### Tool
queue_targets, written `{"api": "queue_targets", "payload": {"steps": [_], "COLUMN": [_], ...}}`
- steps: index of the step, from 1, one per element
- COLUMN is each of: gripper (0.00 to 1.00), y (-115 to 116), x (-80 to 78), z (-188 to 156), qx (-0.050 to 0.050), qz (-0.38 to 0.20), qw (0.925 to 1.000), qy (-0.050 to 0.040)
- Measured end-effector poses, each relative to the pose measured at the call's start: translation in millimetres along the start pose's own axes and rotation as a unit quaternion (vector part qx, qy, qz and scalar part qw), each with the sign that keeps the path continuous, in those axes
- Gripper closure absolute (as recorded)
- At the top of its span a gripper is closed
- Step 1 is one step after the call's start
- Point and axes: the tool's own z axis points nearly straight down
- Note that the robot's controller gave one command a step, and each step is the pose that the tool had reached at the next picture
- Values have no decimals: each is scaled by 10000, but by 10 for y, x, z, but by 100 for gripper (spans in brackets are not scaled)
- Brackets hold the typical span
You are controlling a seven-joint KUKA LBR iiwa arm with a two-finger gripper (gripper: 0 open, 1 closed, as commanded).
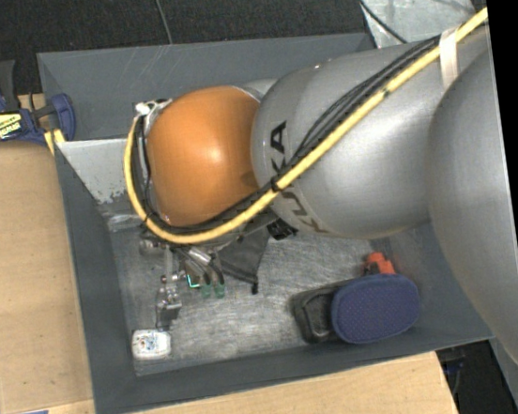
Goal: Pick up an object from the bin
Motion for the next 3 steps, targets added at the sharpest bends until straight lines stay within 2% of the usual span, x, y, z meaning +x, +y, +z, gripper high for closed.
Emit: {"api": "queue_targets", "payload": {"steps": [1, 2, 3], "gripper": [0, 0, 0], "y": [55, 26, 15], "x": [224, 258, 241], "z": [489, 618, 493], "qx": [3, 6, -4], "qz": [-511, -1001, -2613], "qw": [9987, 9950, 9652], "qy": [-8, -15, -51]}}
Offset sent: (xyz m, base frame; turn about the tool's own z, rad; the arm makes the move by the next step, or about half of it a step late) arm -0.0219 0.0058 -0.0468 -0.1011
